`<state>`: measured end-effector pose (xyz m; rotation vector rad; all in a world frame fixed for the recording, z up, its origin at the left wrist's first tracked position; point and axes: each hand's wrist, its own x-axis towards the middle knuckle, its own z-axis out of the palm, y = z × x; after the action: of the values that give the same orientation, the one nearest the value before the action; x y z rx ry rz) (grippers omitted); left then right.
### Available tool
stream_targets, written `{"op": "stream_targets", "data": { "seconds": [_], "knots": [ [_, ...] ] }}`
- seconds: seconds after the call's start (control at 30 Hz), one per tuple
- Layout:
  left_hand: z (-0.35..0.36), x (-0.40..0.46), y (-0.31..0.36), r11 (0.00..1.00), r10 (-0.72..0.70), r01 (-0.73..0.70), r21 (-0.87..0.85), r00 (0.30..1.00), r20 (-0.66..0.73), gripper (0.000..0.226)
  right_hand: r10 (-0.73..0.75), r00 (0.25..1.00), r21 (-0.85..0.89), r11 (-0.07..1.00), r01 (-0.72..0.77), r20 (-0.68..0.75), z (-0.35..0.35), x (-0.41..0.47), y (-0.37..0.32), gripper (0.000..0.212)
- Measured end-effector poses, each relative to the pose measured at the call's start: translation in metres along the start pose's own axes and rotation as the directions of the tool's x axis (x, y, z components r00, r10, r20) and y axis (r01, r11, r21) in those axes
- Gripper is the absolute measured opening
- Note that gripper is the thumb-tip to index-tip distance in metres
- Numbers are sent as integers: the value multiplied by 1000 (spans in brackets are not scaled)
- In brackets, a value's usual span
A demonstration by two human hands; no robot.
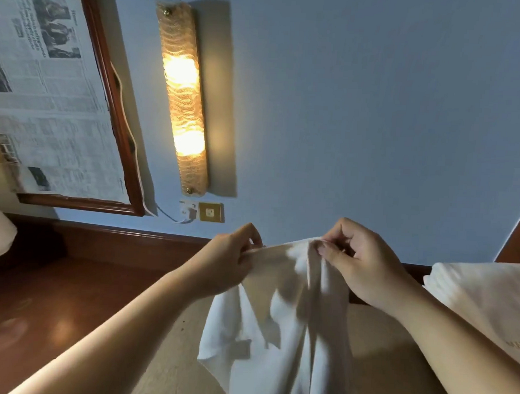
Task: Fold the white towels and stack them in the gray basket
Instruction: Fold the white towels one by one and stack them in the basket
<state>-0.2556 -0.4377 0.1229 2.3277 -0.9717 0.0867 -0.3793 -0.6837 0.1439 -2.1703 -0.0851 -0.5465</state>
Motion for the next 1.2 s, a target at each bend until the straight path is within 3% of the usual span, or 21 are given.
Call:
{"op": "stream_targets", "data": {
  "seconds": [0.2, 0.37, 0.57, 0.67, 0.77, 0.87, 1.03, 1.13, 1.2],
  "knots": [
    [59, -24, -52, 943, -300, 271, -191, 944, -141, 17, 33, 995, -54, 998, -38, -96, -13, 2, 15, 15],
    [74, -38, -82, 884, -431, 328, -333, 847, -310, 10, 87, 977, -89, 990, -106, -194, -27, 8, 40, 14],
    [53, -14, -67, 794, -545, 340, -504, 765, -343, 10, 143, 972, -158, 972, -173, -187, -21, 13, 51, 15],
    [32, 8, -34, 791, -455, 241, -562, 847, -276, 9, 142, 978, -204, 964, -172, -152, -11, 13, 49, 16],
    [6, 26, 8, 858, -272, 106, -502, 924, -269, 8, 63, 997, -234, 969, -74, -51, 4, 12, 37, 11],
    [-14, 40, 39, 858, -131, -4, -513, 965, -228, 11, 88, 991, -62, 995, -82, 100, 17, 11, 11, 10],
    [-24, 49, 50, 809, -118, 105, -578, 993, 16, 17, 76, 990, 280, 954, -106, 117, 31, 16, -1, 28],
    [-19, 43, 40, 771, -127, 179, -611, 984, 128, 18, 100, 993, 145, 983, -109, 68, 37, 21, 0, 28],
    [-14, 36, 32, 656, -145, 236, -717, 971, 188, 27, 80, 996, 40, 996, -81, 34, 39, 21, 4, 26]
  ]
}}
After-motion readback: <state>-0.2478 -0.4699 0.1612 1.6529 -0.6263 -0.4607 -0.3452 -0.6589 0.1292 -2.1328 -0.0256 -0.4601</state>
